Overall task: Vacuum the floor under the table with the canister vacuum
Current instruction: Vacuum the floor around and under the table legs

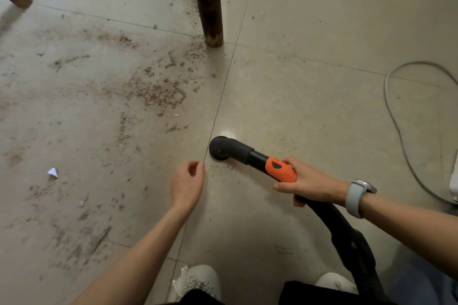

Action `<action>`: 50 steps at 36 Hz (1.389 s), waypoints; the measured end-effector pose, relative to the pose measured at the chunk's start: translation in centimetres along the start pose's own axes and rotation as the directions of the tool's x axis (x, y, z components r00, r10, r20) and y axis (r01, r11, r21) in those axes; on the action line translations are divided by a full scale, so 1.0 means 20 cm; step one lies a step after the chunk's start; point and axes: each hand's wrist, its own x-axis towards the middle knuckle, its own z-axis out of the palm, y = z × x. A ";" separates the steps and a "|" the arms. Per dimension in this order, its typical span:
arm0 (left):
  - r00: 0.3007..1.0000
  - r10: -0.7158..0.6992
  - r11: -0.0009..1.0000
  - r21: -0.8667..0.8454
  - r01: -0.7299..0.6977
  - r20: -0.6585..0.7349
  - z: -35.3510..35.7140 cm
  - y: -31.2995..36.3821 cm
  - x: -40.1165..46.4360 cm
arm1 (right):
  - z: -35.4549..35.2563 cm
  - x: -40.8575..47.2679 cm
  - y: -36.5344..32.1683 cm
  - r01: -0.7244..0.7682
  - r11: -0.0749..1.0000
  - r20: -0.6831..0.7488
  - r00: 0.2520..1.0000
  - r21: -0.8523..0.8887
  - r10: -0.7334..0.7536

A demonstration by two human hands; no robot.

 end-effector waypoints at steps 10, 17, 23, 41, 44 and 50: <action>0.778 -0.277 0.466 -0.629 0.622 0.564 0.32 0.54 -0.18 | 0.13 -0.18 0.03 0.010 0.991 -0.054 0.999 0.136 -0.002; 0.826 -0.315 0.423 -0.710 0.563 0.467 0.32 0.72 -0.07 | 0.10 -0.34 0.01 -0.031 0.938 -0.051 0.997 0.345 0.051; 0.814 -0.317 0.486 -0.654 0.580 0.486 0.38 0.85 -0.14 | 0.12 -0.39 0.00 -0.085 0.977 -0.255 0.958 0.195 0.134; 0.855 -0.103 0.839 -0.417 0.349 0.508 0.52 0.61 -0.47 | 0.42 -0.51 0.24 0.000 0.858 -0.252 0.956 0.513 0.151; 0.831 -0.099 0.845 -0.394 0.361 0.548 0.55 0.58 -0.52 | 0.46 -0.57 0.29 -0.010 0.868 -0.303 0.935 0.497 0.185; 0.670 -0.062 0.901 -0.247 0.356 0.740 0.72 0.67 -0.70 | 0.56 -0.75 0.43 -0.041 0.854 -0.504 0.792 0.518 0.344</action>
